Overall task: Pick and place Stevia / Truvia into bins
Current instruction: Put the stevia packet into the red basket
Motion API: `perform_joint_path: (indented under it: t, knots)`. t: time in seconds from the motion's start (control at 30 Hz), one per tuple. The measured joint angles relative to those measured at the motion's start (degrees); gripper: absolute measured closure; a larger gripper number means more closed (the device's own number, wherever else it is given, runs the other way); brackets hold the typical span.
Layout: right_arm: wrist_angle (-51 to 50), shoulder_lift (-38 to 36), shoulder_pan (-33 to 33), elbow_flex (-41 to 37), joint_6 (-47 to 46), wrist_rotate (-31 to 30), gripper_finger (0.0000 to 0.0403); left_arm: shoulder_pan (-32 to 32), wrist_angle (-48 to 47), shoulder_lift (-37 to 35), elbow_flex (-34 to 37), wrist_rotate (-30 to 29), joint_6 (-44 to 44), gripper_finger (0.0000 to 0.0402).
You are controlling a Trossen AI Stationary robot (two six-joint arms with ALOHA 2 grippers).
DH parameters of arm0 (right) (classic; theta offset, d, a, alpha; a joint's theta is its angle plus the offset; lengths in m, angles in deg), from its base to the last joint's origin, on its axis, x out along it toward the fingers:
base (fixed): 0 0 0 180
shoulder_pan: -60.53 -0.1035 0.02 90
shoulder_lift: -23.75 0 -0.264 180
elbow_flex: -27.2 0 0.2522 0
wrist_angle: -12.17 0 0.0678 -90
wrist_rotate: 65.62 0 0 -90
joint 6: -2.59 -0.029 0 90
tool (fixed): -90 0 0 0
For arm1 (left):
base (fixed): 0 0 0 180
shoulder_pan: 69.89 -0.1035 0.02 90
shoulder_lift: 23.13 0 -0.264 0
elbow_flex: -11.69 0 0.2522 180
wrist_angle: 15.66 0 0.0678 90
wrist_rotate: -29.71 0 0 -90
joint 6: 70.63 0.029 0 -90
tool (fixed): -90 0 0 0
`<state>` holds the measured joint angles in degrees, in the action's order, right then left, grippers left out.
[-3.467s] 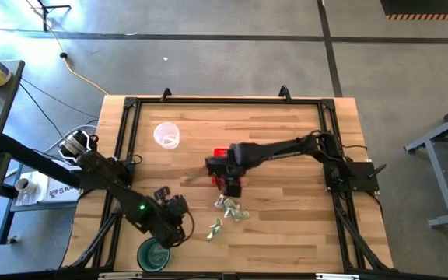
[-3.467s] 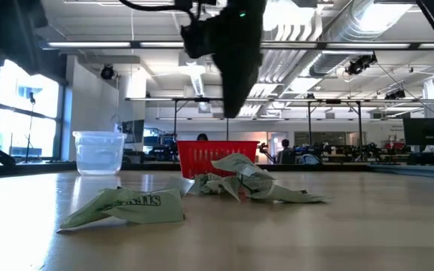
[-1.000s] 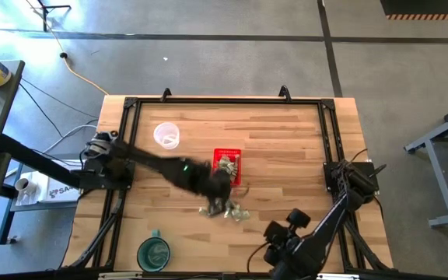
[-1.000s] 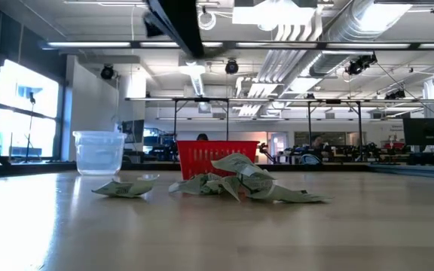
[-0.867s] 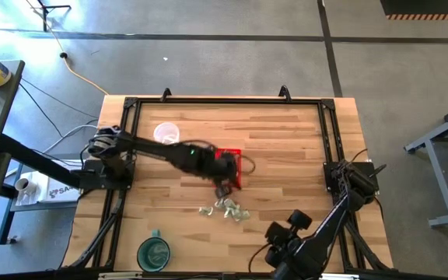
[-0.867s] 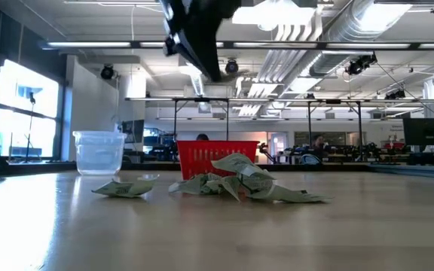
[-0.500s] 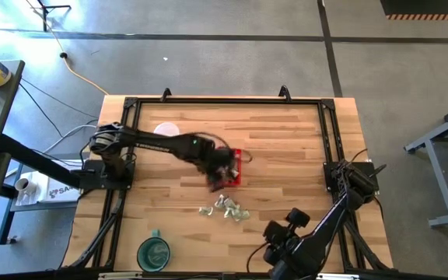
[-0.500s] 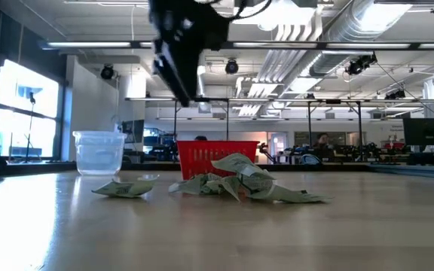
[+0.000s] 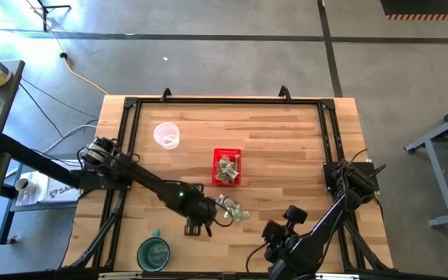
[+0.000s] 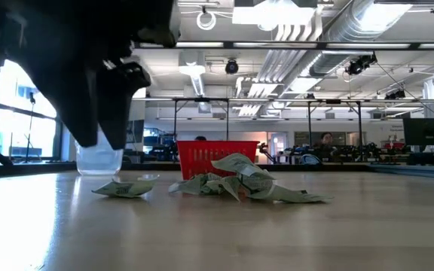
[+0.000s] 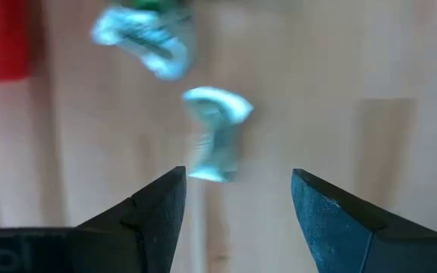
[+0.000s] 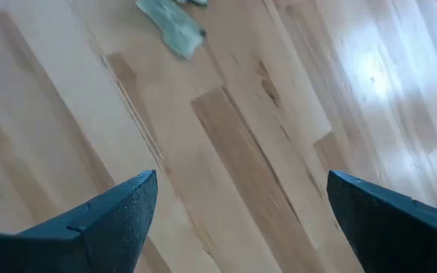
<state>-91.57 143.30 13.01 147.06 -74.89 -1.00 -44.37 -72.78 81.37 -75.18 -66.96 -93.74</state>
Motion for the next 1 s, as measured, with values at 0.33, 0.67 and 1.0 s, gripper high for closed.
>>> perform_joint_path:
  t: [0.33,0.67,1.0]
  knots:
    - [1.11,0.02,-0.45,-5.13,-3.49,4.17,0.003,-3.22,9.09,1.57,4.75,4.6,3.54,0.0137]
    - [2.96,0.0,3.89,-5.02,-2.84,-0.05,0.003,-3.8,9.42,4.31,5.26,2.2,4.93,0.0315]
    - [2.63,-3.44,7.85,-5.9,0.2,-2.65,0.0067,-7.44,4.23,-13.1,3.9,-1.29,5.04,0.0371]
